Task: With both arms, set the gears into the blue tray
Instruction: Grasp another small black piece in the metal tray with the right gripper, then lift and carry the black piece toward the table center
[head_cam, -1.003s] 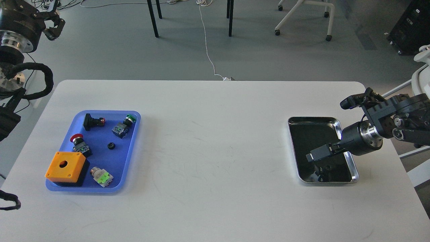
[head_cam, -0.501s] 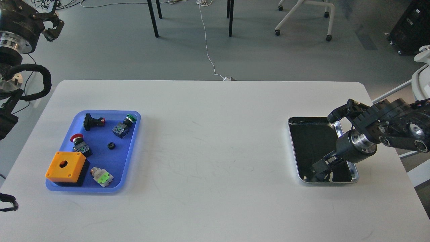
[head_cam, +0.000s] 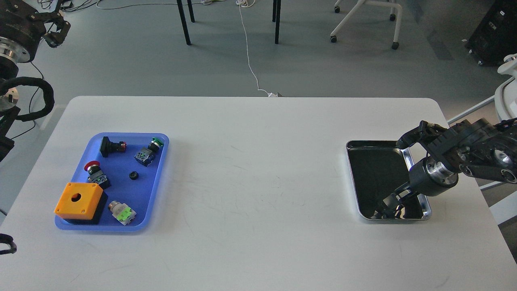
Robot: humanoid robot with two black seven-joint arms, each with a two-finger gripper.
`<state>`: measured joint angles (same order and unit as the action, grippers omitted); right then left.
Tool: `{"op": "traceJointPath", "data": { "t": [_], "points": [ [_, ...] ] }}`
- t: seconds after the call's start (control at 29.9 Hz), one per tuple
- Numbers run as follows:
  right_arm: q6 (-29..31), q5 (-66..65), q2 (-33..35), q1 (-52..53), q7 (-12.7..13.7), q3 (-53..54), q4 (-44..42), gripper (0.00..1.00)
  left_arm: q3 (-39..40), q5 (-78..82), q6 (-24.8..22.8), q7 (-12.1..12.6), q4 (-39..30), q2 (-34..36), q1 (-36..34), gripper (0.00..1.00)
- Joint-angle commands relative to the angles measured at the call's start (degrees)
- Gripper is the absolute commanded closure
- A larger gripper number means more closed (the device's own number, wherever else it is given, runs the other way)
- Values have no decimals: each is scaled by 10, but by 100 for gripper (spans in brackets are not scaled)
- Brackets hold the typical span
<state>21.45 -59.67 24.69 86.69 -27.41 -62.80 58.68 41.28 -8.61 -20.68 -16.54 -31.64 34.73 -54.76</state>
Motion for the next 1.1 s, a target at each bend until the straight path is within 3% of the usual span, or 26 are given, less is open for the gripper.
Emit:
{"op": "traceJointPath", "data": {
  "t": [0.0,0.27,0.47,0.7,0.9,1.07],
  "points": [
    [0,-1,-1,9,0,0,5,42,-1,0,1,-2,0,1,0,2],
    [-2,1,-10,-9,2,-1,-7,43,-1,0,0,-3,0,3,2,2],
    [-3,2,-19,-21,2,2,-22,54,-1,0,0,-3,0,2,3,2],
    [-2,1,-23,-21,0,1,-20,75,-2,0,1,-4,0,3,3,2],
    [-6,3,-21,-15,0,7,-18,78,-4,3,-4,-4,0,10,4,2],
    [-11,0,-24,5,-2,7,-17,79,-3,3,-42,-6,0,10,4,2]
  ]
}}
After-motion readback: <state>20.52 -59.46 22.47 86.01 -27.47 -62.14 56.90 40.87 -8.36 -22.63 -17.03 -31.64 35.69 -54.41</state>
